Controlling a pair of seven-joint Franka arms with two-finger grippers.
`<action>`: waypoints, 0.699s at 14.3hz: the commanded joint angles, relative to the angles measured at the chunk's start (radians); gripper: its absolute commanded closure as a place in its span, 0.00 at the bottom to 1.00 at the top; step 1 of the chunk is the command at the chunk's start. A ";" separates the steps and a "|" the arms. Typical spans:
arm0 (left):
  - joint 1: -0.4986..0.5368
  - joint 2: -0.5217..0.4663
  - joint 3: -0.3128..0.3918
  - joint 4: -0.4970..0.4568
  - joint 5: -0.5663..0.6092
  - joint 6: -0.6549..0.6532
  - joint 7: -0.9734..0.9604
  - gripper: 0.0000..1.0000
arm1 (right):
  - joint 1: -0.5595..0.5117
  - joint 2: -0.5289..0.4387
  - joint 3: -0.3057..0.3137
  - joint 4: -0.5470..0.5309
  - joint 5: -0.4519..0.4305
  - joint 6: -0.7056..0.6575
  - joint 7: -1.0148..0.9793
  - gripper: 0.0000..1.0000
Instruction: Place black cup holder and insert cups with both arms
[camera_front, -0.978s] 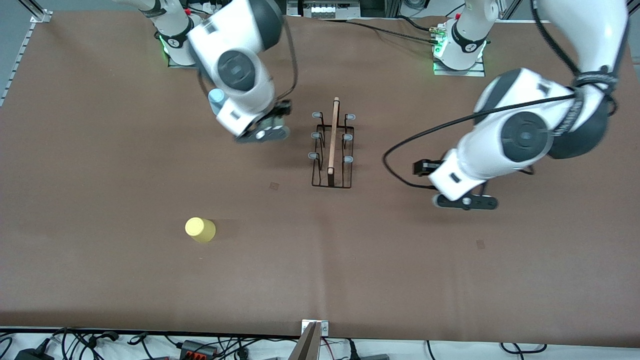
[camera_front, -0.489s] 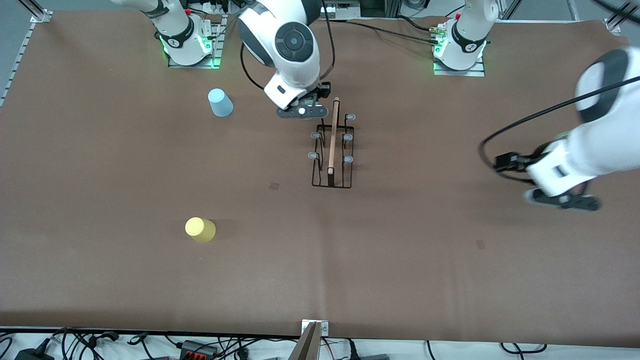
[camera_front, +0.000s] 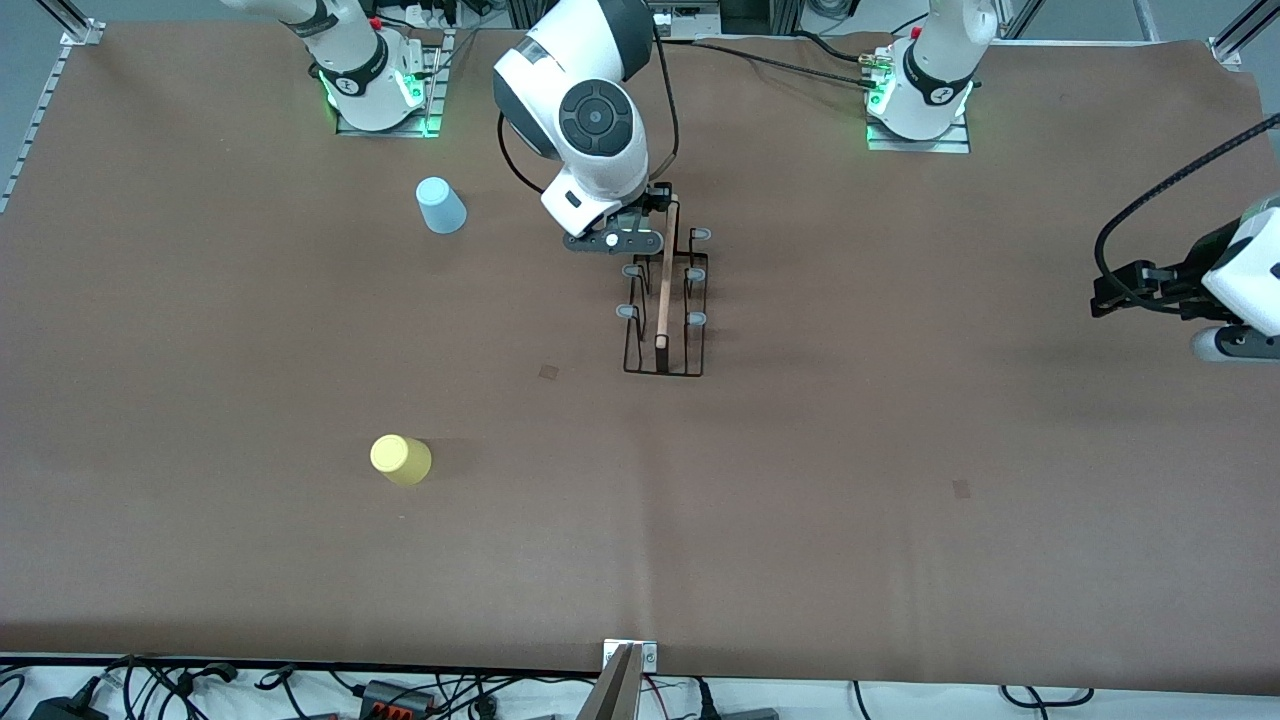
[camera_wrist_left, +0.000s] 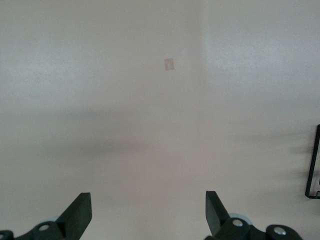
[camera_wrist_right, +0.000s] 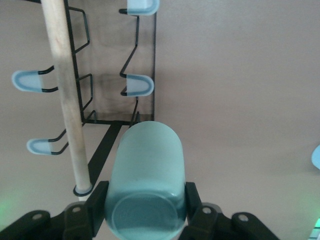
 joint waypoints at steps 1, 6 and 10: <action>-0.010 -0.134 0.013 -0.206 -0.030 0.100 -0.059 0.00 | 0.020 0.032 -0.005 0.029 0.021 0.003 0.020 0.62; 0.062 -0.193 -0.104 -0.302 -0.027 0.124 -0.218 0.00 | 0.023 0.064 -0.007 0.032 0.008 0.004 0.017 0.62; 0.105 -0.190 -0.147 -0.286 -0.016 0.135 -0.188 0.00 | 0.024 0.107 -0.007 0.034 0.004 0.052 0.014 0.59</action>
